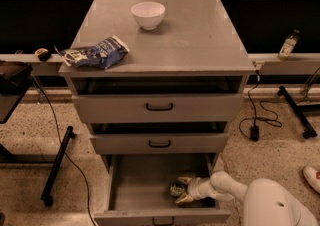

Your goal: Pick green can from bottom drawer and place on counter

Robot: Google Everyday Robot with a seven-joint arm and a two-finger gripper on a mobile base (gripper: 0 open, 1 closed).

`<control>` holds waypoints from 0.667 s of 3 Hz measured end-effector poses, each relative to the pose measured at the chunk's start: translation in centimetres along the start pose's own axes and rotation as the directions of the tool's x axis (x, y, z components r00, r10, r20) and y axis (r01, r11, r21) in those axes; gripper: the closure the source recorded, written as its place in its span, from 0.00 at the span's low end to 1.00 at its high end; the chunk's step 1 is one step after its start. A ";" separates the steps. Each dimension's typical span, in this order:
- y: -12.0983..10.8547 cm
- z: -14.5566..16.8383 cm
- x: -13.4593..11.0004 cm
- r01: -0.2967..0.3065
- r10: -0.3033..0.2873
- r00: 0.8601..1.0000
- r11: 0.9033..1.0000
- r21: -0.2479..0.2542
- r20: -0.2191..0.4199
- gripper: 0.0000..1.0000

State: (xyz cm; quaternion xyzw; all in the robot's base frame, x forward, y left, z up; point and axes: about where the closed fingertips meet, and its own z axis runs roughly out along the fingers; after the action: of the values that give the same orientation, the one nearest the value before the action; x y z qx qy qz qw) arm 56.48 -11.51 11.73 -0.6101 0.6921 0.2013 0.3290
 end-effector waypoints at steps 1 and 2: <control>0.2 0.1 0.1 0.010 -0.010 1.000 1.000 -0.011 -0.007 0.60; 0.1 -0.2 -0.2 0.011 -0.011 1.000 1.000 -0.012 -0.007 0.83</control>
Offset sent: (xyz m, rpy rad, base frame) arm 0.0048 -0.0039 -0.0077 -0.0278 -0.0220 0.0390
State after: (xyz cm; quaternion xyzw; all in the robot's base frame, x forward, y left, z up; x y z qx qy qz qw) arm 56.35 -11.44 12.00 -0.6165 0.6887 0.2014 0.3241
